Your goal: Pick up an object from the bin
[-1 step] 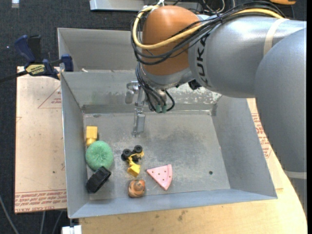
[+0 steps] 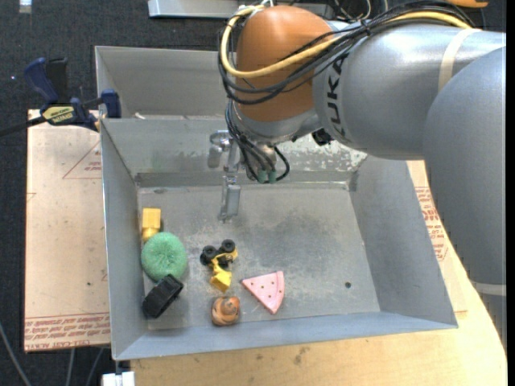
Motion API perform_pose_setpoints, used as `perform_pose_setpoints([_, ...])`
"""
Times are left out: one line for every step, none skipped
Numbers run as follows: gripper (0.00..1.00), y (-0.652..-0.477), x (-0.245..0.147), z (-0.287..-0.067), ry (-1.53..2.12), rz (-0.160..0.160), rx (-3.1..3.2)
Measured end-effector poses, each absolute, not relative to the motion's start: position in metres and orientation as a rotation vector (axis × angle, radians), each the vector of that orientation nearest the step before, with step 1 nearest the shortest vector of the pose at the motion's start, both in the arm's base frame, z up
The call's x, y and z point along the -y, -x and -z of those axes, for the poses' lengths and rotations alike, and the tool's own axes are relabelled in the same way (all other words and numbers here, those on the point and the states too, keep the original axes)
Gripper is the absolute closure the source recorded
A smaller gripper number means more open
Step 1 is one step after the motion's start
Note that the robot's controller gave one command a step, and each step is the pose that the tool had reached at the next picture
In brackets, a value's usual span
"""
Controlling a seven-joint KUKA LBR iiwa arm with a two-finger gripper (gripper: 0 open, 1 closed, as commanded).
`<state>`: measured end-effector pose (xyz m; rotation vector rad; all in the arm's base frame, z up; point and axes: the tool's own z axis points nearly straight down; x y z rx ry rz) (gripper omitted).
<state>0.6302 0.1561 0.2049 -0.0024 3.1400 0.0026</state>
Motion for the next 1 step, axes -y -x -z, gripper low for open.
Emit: perform_pose_setpoints([0.00,-0.6226,-0.1018,-0.1738,-0.031,-0.005,-3.138])
